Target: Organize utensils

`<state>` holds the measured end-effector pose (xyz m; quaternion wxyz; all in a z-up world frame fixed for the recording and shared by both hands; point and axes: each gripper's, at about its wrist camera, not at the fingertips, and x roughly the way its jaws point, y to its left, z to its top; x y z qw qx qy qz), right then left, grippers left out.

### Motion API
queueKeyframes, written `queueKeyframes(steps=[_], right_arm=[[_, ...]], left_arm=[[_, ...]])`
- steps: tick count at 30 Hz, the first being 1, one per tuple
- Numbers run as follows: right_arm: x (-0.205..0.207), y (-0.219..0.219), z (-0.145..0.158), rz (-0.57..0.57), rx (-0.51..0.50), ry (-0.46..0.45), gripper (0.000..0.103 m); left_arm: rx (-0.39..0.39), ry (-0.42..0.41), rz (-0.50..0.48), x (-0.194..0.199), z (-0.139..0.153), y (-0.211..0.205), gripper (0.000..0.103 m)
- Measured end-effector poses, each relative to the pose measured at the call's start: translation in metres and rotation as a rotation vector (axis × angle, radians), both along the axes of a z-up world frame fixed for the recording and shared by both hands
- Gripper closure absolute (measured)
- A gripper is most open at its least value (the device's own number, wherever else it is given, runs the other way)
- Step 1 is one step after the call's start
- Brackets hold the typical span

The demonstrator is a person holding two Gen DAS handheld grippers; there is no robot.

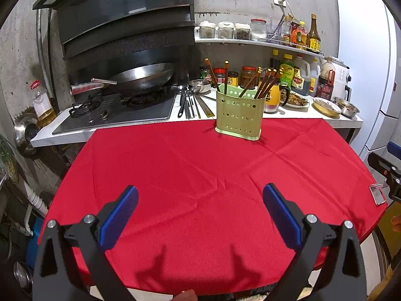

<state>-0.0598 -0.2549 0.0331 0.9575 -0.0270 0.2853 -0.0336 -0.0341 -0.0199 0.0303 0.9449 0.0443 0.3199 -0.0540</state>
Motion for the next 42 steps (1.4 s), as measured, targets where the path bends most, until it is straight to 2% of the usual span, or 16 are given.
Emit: queueKeyframes(steps=[42], right_arm=[[0.0009, -0.0052, -0.0023, 0.000, 0.003, 0.002, 0.006]], left_arm=[[0.002, 0.007, -0.005, 0.0011, -0.0022, 0.0034, 0.006]])
